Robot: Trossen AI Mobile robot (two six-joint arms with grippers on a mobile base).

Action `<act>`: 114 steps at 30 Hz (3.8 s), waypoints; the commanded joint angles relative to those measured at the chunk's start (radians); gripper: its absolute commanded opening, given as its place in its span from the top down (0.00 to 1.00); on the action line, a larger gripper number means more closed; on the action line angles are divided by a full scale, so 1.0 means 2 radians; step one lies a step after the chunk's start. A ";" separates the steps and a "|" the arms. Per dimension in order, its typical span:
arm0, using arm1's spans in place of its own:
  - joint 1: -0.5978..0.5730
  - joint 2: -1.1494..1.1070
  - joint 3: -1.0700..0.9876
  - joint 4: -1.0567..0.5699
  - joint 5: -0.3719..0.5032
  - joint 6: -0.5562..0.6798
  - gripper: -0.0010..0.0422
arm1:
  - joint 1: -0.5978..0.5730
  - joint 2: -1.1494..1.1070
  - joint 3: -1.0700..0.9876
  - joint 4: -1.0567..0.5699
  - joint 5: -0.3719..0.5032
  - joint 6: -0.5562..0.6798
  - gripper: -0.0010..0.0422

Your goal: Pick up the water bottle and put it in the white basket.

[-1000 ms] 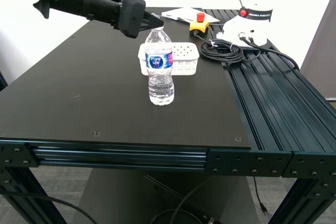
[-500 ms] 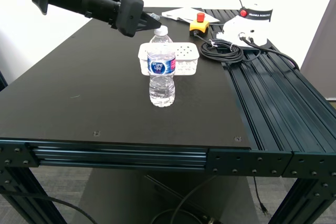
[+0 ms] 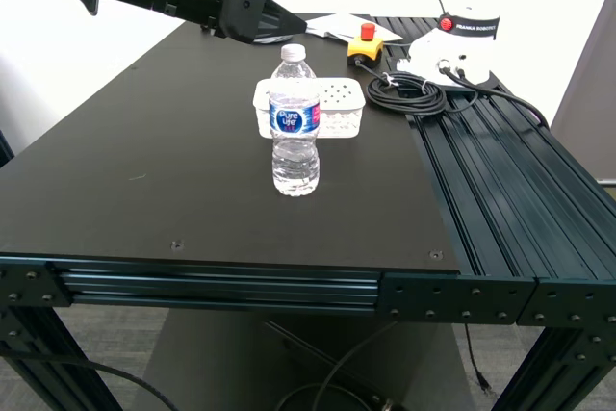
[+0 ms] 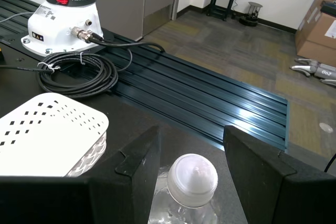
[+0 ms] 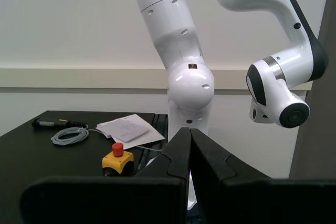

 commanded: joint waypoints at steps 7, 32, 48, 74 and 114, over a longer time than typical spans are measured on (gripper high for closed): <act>0.000 0.000 0.001 0.002 0.001 0.001 0.98 | -0.006 0.000 -0.023 -0.017 0.002 0.025 0.61; 0.000 0.000 0.001 0.001 0.001 0.001 0.98 | -0.009 0.117 0.065 -0.001 -0.011 0.029 0.98; 0.000 0.000 0.001 0.001 0.001 0.001 0.98 | 0.045 0.235 0.406 -0.176 -0.002 0.040 0.98; 0.000 0.000 0.001 0.000 0.001 0.001 0.98 | 0.054 0.294 0.490 -0.193 0.002 0.050 0.54; 0.000 0.000 0.001 0.000 0.001 0.001 0.98 | 0.054 0.294 0.490 -0.193 0.002 0.048 0.63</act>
